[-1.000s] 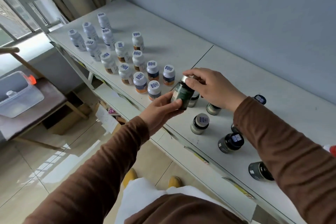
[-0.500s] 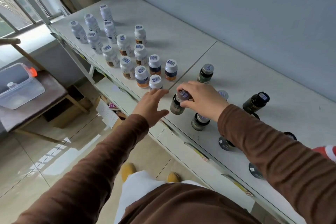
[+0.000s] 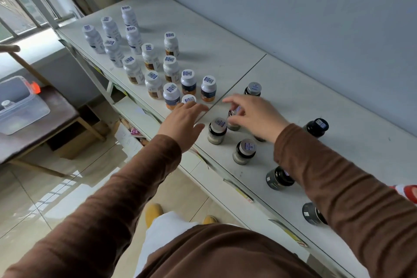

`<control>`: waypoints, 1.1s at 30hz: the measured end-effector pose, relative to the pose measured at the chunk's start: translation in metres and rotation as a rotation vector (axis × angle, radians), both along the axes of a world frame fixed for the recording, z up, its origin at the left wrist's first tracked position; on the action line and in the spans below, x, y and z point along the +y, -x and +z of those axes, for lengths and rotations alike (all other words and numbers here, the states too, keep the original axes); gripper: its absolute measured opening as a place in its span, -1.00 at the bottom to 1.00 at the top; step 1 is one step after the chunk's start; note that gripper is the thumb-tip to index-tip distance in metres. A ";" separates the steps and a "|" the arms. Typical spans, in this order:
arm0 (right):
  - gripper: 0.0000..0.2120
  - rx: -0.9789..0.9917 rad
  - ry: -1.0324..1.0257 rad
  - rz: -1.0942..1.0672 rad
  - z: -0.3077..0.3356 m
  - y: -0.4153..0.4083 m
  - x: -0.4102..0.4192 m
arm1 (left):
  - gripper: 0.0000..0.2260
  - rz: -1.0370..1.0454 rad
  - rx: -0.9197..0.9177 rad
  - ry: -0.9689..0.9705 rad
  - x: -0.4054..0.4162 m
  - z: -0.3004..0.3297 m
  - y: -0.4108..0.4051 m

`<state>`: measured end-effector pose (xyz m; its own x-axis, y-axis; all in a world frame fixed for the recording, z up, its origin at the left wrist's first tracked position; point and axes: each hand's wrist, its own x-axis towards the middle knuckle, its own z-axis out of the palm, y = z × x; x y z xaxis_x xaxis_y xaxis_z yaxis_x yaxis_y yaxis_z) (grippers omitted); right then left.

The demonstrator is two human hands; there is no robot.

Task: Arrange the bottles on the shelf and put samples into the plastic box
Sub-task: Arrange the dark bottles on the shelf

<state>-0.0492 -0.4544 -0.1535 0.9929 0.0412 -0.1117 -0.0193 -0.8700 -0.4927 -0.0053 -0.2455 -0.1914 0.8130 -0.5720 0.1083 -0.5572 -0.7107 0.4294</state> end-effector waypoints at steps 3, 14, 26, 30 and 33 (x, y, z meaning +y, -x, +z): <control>-0.70 -0.118 0.057 -0.094 0.014 -0.008 -0.032 | -0.68 -0.013 -0.054 0.027 -0.016 0.015 -0.012; -0.58 0.071 0.332 0.156 -0.031 -0.028 -0.027 | -0.74 -0.155 0.000 -0.173 -0.064 0.016 -0.043; -0.55 -0.103 -0.563 -0.389 0.048 -0.043 -0.049 | -0.78 -0.111 0.874 0.747 -0.077 0.046 -0.045; -0.52 -0.104 -0.660 -0.440 0.058 -0.043 -0.039 | -0.61 -0.134 1.439 0.959 -0.075 0.049 -0.045; -0.55 -0.115 -0.702 -0.402 0.063 -0.043 -0.036 | -0.48 -0.223 1.626 0.988 -0.073 0.046 -0.046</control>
<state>-0.0064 -0.4900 -0.0901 0.9503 -0.2984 -0.0886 -0.1803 -0.2955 -0.9382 0.0403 -0.3187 -0.1458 0.3822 -0.8852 -0.2652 0.7059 0.0945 0.7020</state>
